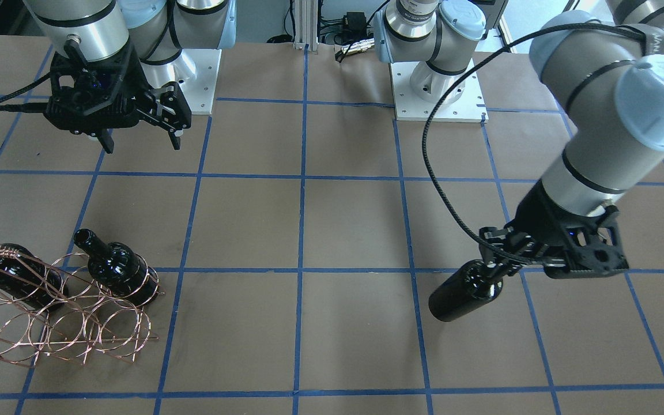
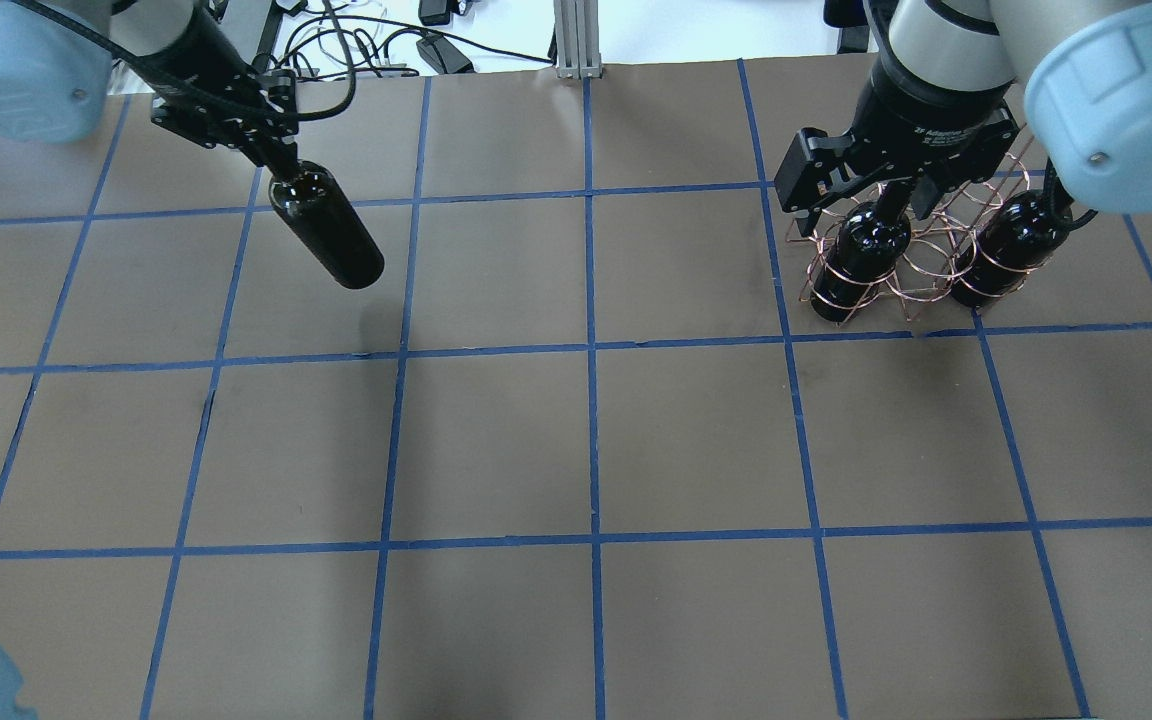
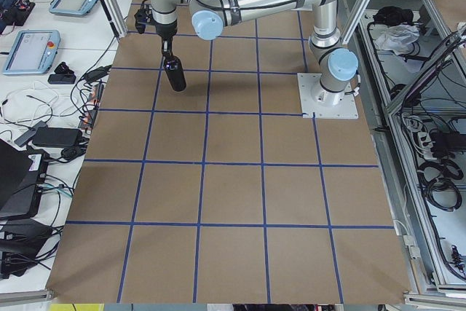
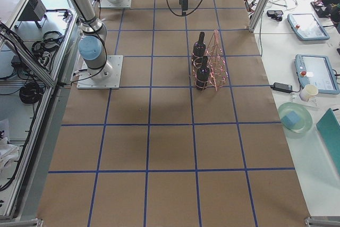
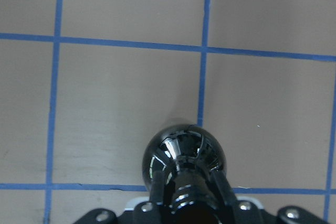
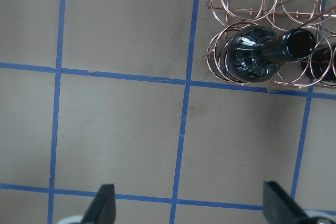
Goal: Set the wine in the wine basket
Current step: 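Lift the bottle with the left gripper and set it upright mid-table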
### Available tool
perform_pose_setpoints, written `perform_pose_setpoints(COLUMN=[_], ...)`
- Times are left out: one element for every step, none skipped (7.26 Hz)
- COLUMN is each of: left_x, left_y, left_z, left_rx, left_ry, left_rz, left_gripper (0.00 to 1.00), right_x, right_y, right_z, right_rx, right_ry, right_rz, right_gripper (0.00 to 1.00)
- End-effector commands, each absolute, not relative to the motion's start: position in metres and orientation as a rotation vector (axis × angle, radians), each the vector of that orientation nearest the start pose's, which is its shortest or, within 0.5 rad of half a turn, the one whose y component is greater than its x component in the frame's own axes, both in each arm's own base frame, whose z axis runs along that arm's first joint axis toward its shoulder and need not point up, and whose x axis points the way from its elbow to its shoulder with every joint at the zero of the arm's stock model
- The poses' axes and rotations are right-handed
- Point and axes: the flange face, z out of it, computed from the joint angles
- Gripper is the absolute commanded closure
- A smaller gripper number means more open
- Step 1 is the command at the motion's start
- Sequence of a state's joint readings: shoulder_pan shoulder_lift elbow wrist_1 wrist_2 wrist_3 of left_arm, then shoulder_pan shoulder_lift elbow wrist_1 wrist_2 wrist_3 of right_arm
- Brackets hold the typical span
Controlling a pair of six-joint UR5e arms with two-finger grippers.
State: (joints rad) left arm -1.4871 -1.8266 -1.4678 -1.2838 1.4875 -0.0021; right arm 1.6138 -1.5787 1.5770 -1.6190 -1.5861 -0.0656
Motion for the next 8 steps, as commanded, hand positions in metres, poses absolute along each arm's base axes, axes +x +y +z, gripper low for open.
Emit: perform_pose_setpoints(left_x=[-0.176, -0.205, -0.221, -0.230, -0.236, -0.237, -0.234, -0.233], left_y=[-0.566, -0.543, -0.525, -0.515, -0.509, -0.508, -0.510, -0.512], left_z=[0.428, 0.415, 0.403, 0.395, 0.393, 0.393, 0.390, 0.385], left_rx=[-0.141, -0.112, -0.095, -0.074, -0.050, -0.045, -0.039, -0.041], left_ry=[3.223, 3.228, 3.220, 3.218, 3.216, 3.204, 3.162, 3.156], left_rz=[-0.194, -0.180, -0.179, -0.156, -0.146, -0.149, -0.153, -0.140], left_gripper=[1.00, 1.00, 1.00, 1.00, 1.00, 1.00, 1.00, 1.00], right_x=[0.153, 0.153, 0.153, 0.153, 0.153, 0.153, 0.153, 0.153], right_y=[-0.487, -0.487, -0.487, -0.487, -0.487, -0.487, -0.487, -0.487], right_z=[0.493, 0.494, 0.493, 0.493, 0.493, 0.493, 0.493, 0.493], right_rx=[-0.171, -0.171, -0.171, -0.169, -0.169, -0.171, -0.171, -0.171], right_ry=[3.152, 3.152, 3.153, 3.152, 3.152, 3.152, 3.152, 3.152], right_rz=[-0.075, -0.077, -0.075, -0.075, -0.075, -0.075, -0.075, -0.075], right_gripper=[0.00, 0.00, 0.00, 0.00, 0.00, 0.00, 0.00, 0.00])
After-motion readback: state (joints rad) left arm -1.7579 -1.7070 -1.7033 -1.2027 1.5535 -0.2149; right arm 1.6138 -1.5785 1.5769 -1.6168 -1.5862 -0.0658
